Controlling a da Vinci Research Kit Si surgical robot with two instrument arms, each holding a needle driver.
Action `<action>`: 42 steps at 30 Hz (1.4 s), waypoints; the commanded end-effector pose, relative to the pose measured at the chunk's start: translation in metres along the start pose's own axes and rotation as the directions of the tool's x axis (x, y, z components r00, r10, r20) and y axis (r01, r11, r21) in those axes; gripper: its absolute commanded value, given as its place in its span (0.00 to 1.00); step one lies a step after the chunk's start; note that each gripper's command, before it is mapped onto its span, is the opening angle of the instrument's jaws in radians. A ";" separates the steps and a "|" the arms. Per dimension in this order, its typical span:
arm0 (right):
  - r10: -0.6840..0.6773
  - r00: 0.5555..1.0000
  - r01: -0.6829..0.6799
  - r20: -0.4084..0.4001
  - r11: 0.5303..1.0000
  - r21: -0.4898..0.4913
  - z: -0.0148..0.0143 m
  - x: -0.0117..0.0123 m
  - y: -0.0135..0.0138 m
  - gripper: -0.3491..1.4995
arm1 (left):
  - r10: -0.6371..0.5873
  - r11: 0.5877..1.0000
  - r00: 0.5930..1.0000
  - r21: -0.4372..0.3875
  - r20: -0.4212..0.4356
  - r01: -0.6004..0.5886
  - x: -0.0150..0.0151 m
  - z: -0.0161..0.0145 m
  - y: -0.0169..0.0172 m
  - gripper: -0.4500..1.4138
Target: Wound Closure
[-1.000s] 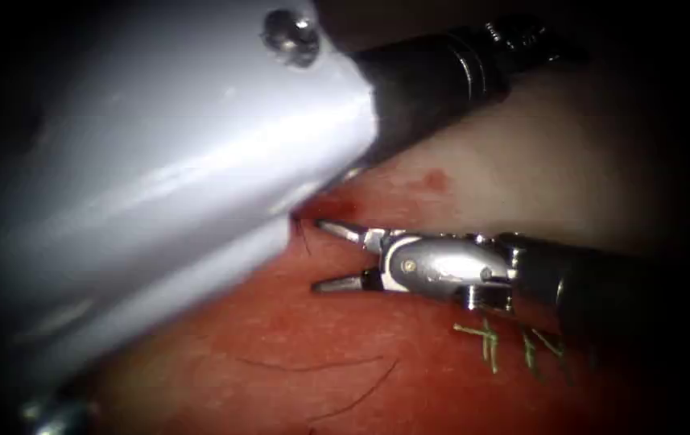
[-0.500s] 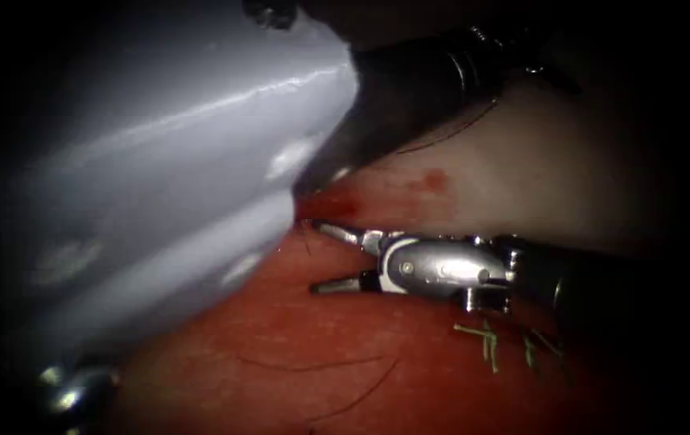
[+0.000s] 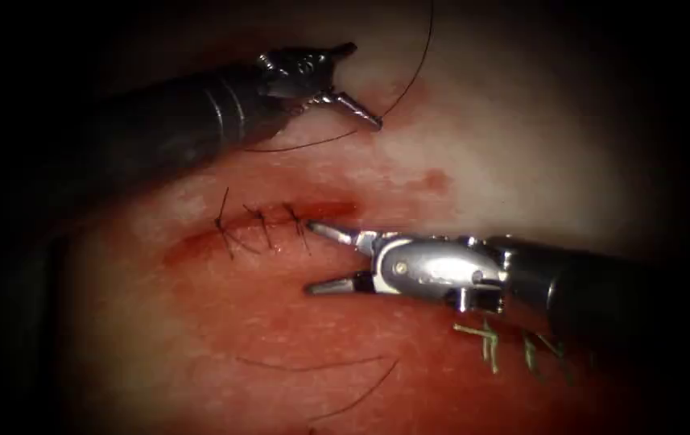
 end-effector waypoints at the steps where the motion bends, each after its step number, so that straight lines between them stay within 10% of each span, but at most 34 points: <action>1: -0.002 1.000 0.002 -0.001 1.000 0.002 0.0010 -0.0001 -0.0001 0.91 | 0.010 1.000 1.000 0.006 -0.001 -0.010 -0.0001 -0.0003 -0.0007 0.78; 26: -0.004 1.000 0.004 0.001 1.000 0.009 0.0011 -0.0001 -0.0004 0.90 | 0.095 0.982 0.990 0.151 0.109 -0.111 -0.0113 -0.0182 -0.0051 0.70; 42: 0.000 1.000 0.000 0.000 1.000 0.010 0.0010 -0.0001 -0.0006 0.90 | 0.115 0.961 0.974 0.228 0.194 -0.158 -0.0139 -0.0187 -0.0089 0.59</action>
